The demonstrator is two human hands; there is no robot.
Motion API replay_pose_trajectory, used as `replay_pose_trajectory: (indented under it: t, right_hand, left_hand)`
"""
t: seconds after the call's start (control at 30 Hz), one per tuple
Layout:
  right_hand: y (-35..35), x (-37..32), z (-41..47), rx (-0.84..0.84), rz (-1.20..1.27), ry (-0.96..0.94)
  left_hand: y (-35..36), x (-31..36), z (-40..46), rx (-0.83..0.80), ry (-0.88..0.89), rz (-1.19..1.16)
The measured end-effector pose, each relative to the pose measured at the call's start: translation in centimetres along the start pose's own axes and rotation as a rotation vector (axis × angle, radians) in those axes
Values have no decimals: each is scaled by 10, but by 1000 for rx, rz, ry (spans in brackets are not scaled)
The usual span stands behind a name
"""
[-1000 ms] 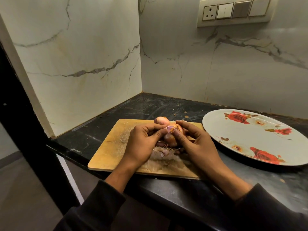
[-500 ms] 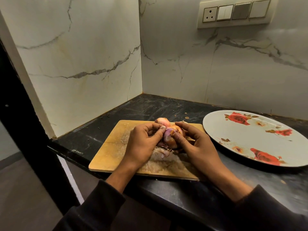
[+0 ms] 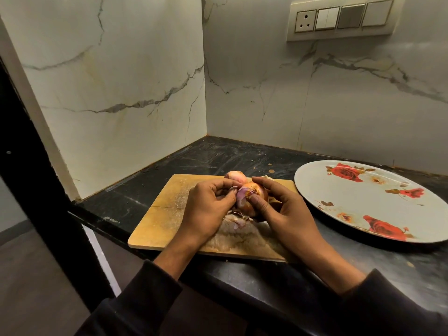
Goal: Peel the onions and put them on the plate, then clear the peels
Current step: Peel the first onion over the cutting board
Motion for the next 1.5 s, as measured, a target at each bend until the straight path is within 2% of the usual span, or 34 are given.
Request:
replay_pose_trajectory:
  t: [0.13,0.27,0.53,0.67,0.73,0.83,1.0,1.13,1.4,1.5]
  right_hand:
    - [-4,5,4,49,6,32]
    - [-2,5,4,11,14,47]
    - [0,3,2,-21,36,38]
    - [2,5,4,-36,209,119]
    - [3,4,4,-28,371,195]
    - [4,4,4,-18,589,298]
    - [4,5,6,15,669,345]
    - [1,4,6,12,803,402]
    - [-1,5,5,30,738,415]
    - [1,5,4,39,678,390]
  left_hand:
    - [4,3,0,-35,-54,-128]
    - [3,-1,2,-45,-112,-222]
    - [0,-4,2,15,-82,-157]
    - [1,-3,2,30,-148,-303]
    - [2,-3,2,17,-148,-317]
    - [3,-4,3,-19,-130,-268]
    - [5,-5,4,-93,-73,-132]
    - [5,-4,3,-91,-77,-119]
    - [10,6,-2,-186,-90,-178]
    - [10,2,-1,-218,-114,-127]
Point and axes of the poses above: each hand's wrist, its own z-axis towards the middle knuckle, its own y-axis out of the palm, x = y × z, the point moved 3 cm from there along z, towards the middle knuckle, and after that the axes turned 10 degrees about -z, right-handed, at the moved point
